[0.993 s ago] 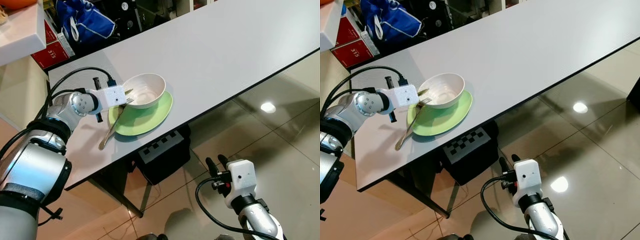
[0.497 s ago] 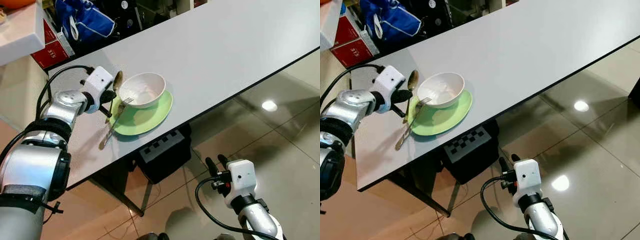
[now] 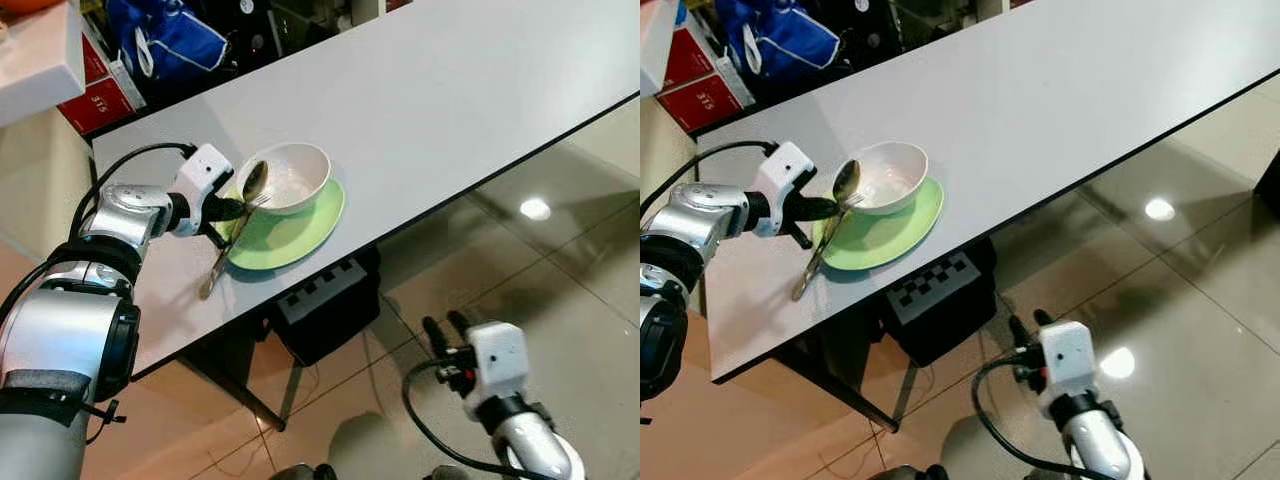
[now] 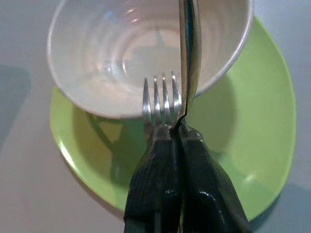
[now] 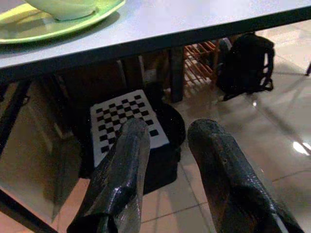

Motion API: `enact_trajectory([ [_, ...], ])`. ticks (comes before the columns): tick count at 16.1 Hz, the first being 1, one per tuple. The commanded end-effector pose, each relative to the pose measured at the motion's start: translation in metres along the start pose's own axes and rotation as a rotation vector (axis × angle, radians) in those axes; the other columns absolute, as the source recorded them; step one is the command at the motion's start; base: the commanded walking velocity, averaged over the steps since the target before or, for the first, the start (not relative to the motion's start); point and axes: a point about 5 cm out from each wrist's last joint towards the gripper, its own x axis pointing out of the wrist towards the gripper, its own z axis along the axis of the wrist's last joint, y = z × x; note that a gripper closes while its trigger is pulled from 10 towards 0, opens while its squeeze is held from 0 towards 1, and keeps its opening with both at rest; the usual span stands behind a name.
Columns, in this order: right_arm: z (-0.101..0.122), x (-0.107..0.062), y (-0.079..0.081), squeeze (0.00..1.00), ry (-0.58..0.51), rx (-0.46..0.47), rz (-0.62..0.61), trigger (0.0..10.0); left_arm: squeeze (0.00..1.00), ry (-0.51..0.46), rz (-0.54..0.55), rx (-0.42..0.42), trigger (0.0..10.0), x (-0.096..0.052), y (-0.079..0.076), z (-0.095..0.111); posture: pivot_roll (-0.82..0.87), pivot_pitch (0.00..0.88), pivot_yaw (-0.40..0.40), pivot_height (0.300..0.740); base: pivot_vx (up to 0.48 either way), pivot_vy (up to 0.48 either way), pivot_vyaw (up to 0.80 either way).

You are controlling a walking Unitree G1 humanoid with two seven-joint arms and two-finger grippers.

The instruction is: Setting the table

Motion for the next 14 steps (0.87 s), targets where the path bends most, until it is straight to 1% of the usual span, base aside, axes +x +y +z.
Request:
enact_trajectory([
  [1, 0.003, -0.002, 0.000, 0.00, -0.004, 0.006, -0.003, 10.0, 0.00, 0.020, 0.004, 0.012, 0.0, -0.008, 0.007, 0.002, -0.22, 0.084, 0.223, 0.740, 0.000, 0.000, 0.00],
  [4, 0.004, -0.001, 0.000, 0.00, -0.003, 0.001, 0.002, 10.0, 0.00, 0.027, -0.001, 0.041, 0.0, -0.009, 0.008, 0.006, -0.22, 0.081, 0.214, 0.740, 0.000, 0.000, 0.00],
  [7, 0.005, -0.001, -0.004, 0.00, 0.000, -0.010, 0.009, 10.0, 0.00, 0.076, 0.028, 0.125, 0.0, -0.010, 0.010, 0.004, -0.23, 0.072, 0.204, 0.740, 0.000, 0.000, 0.00],
  [8, 0.006, -0.001, -0.004, 0.00, 0.000, -0.011, 0.010, 10.0, 0.00, 0.080, 0.030, 0.129, 0.0, -0.010, 0.010, 0.004, -0.23, 0.072, 0.204, 0.740, 0.000, 0.000, 0.00],
  [10, 0.007, -0.001, -0.005, 0.00, -0.002, -0.015, 0.011, 10.0, 0.00, 0.093, 0.055, 0.166, 0.0, -0.010, 0.011, 0.004, -0.23, 0.069, 0.197, 0.740, 0.000, 0.000, 0.00],
  [12, 0.007, 0.001, -0.005, 0.00, -0.003, -0.016, 0.015, 10.0, 0.00, 0.107, 0.077, 0.206, 0.0, -0.014, 0.015, 0.006, -0.22, 0.065, 0.194, 0.740, 0.000, 0.000, 0.00],
  [14, 0.008, 0.003, -0.005, 0.00, -0.005, -0.015, 0.019, 10.0, 0.00, 0.107, 0.103, 0.258, 0.0, -0.020, 0.021, 0.013, -0.21, 0.059, 0.191, 0.740, 0.000, 0.000, 0.00],
])
